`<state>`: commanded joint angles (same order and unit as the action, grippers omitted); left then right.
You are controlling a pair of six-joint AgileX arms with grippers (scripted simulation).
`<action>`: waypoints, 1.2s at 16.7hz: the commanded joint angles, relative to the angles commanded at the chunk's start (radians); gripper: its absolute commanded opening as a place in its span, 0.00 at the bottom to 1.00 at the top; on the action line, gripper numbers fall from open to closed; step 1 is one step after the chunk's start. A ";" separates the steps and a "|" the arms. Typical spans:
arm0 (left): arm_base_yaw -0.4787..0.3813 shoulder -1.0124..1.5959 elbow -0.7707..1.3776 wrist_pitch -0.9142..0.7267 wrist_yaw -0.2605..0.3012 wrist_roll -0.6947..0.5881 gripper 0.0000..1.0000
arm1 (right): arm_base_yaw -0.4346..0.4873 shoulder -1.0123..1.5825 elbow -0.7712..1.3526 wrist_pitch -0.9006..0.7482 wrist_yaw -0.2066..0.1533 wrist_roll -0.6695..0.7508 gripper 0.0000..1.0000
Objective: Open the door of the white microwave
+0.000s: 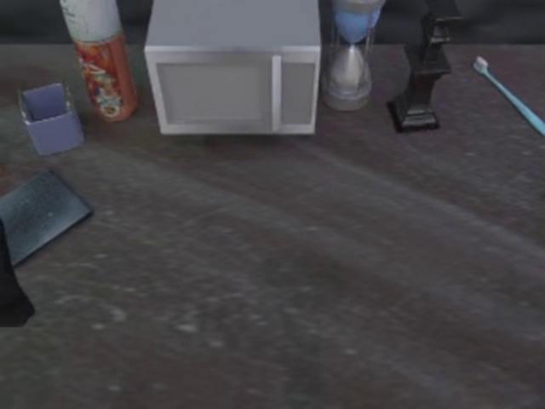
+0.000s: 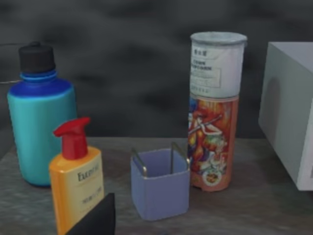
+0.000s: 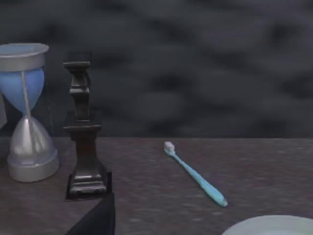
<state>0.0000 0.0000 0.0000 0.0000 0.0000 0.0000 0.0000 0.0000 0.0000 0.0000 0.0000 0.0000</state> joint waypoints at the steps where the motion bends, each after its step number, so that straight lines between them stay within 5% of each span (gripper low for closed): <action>1: 0.000 0.000 0.000 0.000 0.000 0.000 1.00 | 0.000 0.000 0.000 0.000 0.000 0.000 1.00; 9: -0.111 0.292 0.265 -0.113 -0.070 -0.082 1.00 | 0.000 0.000 0.000 0.000 0.000 0.000 1.00; 20: -0.457 1.441 1.207 -0.385 -0.279 -0.390 1.00 | 0.000 0.000 0.000 0.000 0.000 0.000 1.00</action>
<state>-0.4570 1.4411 1.2071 -0.3853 -0.2795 -0.3900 0.0000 0.0000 0.0000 0.0000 0.0000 0.0000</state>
